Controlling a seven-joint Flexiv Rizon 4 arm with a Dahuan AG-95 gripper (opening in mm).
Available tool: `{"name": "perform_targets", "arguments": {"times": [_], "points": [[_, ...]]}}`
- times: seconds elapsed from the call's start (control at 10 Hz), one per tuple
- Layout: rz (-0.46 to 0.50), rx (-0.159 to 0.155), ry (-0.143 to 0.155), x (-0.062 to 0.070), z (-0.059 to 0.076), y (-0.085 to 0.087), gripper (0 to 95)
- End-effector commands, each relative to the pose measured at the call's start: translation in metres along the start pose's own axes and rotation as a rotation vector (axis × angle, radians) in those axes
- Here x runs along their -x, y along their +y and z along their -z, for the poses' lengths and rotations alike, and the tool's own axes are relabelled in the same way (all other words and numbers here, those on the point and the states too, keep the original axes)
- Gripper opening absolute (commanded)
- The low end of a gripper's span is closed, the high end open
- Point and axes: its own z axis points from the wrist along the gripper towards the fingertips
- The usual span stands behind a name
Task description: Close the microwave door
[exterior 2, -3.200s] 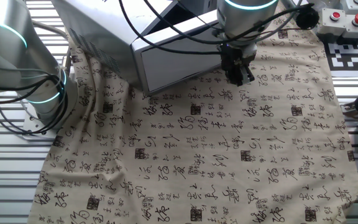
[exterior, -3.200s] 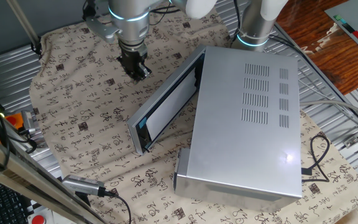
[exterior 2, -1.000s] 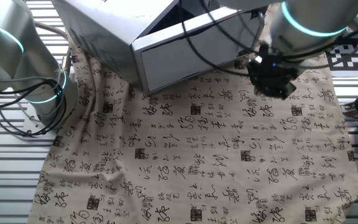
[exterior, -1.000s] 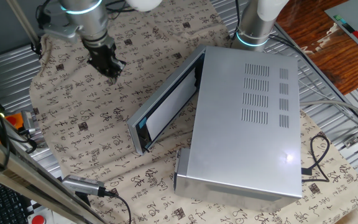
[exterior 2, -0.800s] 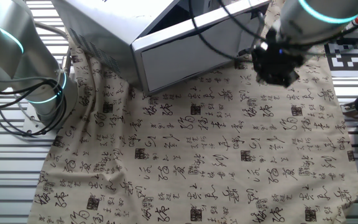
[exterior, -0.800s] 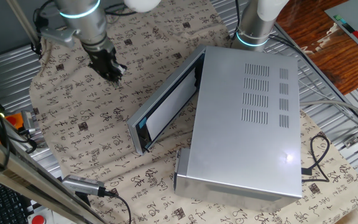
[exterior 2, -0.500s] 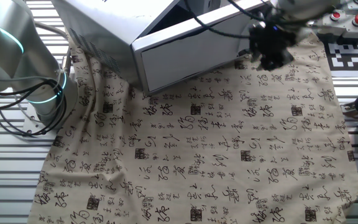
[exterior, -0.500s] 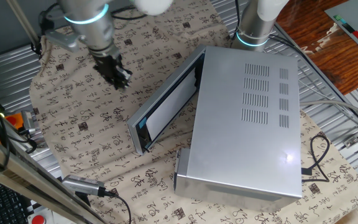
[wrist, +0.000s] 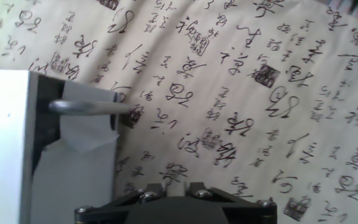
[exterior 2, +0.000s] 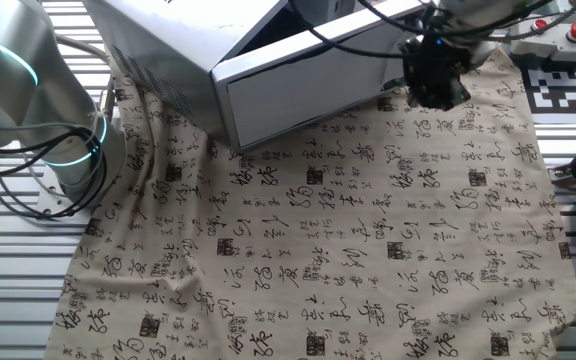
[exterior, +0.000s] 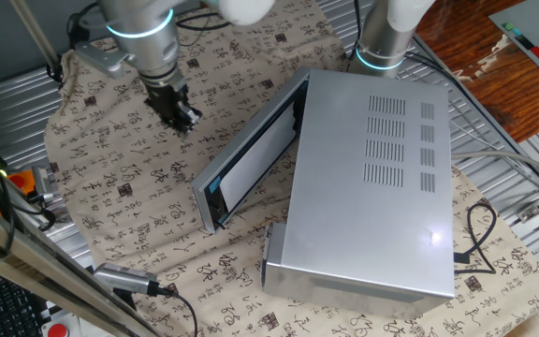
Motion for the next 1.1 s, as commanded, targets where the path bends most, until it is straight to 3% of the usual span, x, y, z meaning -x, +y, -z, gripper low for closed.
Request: {"name": "perform_targets", "arguments": {"times": [0.1,0.4,0.5,0.6,0.7,0.9,1.1], "points": [[0.035,0.008,0.002,-0.002,0.000,0.000,0.0],[0.075,0.007,0.006,-0.004,0.000,-0.007,0.0],[0.069,0.029,0.007,-0.004,0.001,-0.005,19.0],[0.057,0.050,0.008,-0.001,0.003,-0.003,19.0],[0.044,0.064,0.009,0.003,0.006,0.003,19.0],[0.006,0.059,0.021,0.014,0.016,0.032,19.0],[-0.020,0.056,0.028,0.019,0.021,0.048,19.0]]}}
